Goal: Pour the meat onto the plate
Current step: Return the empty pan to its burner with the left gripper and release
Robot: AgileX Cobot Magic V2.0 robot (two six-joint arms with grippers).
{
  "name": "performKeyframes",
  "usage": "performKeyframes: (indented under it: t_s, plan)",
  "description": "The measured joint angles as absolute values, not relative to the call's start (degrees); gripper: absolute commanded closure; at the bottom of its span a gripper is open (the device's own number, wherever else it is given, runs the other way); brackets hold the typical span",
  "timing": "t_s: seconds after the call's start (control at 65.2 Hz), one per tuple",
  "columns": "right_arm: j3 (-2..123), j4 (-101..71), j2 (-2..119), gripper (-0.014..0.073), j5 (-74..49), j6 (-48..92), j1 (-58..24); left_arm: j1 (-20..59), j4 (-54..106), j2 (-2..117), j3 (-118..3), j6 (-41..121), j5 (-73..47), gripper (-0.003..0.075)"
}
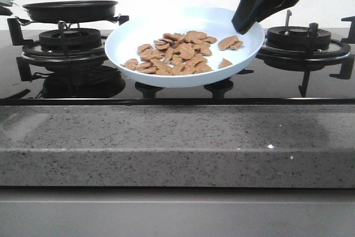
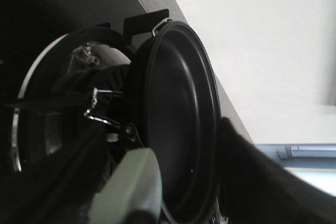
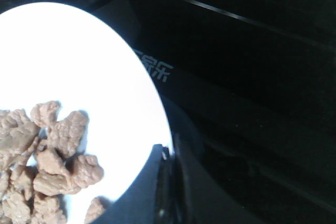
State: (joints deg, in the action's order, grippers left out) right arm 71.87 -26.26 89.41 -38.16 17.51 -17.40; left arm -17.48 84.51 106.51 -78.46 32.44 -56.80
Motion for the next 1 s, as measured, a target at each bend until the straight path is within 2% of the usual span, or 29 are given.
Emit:
performKeyframes:
  t_s: [0.23, 0.491, 0.706, 0.998]
  plan:
    - [71.9, -26.3, 89.4, 0.0663, -38.2, 17.5, -17.4, -20.5, 71.9, 102.9, -82.4, 29.7, -59.4, 0.0175]
    - [71.9, -26.3, 89.4, 0.0663, -38.2, 17.5, -17.4, -19.2, 46.1, 88.1, -85.6, 21.6, -59.7, 0.0176]
    - [71.9, -26.3, 89.4, 0.0663, -38.2, 17.5, -17.4, -8.3, 20.0, 75.7, -84.3, 10.3, -59.6, 0.0176]
    - [71.9, -26.3, 89.4, 0.0663, -38.2, 17.5, -17.4, 8.7, 5.2, 59.5, -69.1, -1.2, -55.7, 0.0176]
